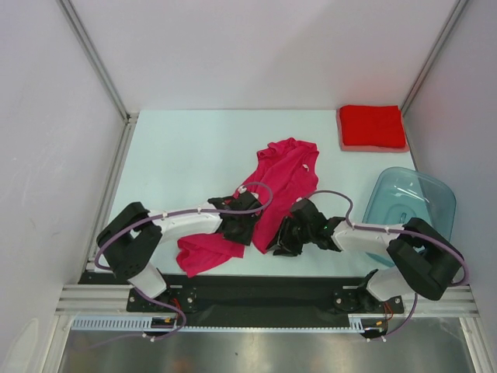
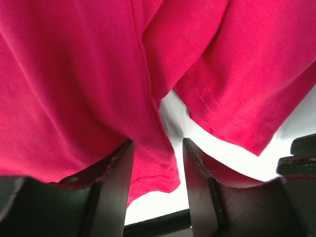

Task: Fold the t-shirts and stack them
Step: Flatten the tshirt out

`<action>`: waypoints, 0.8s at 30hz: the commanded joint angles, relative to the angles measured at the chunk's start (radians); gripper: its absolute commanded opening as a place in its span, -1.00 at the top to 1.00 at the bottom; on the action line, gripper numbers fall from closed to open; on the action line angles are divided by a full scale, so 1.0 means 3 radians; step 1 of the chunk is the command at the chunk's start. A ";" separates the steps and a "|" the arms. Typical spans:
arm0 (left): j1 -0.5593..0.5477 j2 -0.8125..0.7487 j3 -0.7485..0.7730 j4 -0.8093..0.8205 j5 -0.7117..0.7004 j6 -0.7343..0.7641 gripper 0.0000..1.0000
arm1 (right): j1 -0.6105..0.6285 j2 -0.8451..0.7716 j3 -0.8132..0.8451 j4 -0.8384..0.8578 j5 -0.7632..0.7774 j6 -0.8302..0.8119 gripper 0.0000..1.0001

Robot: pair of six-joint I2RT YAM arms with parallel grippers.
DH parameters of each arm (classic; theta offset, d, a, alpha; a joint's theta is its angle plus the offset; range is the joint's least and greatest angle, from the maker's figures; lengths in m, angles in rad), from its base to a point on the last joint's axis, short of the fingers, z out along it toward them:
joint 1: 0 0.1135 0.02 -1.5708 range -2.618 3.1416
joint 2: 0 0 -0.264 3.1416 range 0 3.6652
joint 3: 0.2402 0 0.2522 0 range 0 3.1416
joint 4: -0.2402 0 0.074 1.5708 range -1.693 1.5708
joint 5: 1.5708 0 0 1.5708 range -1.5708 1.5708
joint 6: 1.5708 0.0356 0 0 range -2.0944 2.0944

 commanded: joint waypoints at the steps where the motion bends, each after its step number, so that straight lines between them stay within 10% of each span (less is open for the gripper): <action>1: -0.0019 0.0141 0.0079 0.0100 -0.0002 -0.0080 0.01 | 0.0034 0.0069 0.0036 0.0254 0.0049 0.0270 0.19; 8: -0.0014 -0.0057 0.0217 -0.0114 -0.0237 0.0032 0.95 | 0.0039 0.0380 0.0133 0.0260 0.0023 0.0341 0.23; 17: 0.0286 -0.0543 0.0753 -0.0748 -0.0611 0.0410 0.99 | -0.0017 0.0447 0.0189 0.0173 0.0212 0.0194 1.00; 24: 0.1325 -0.0580 0.1336 -0.0769 -0.0126 0.1029 1.00 | -0.0135 -0.0216 0.0266 -0.0732 0.0605 -0.0440 1.00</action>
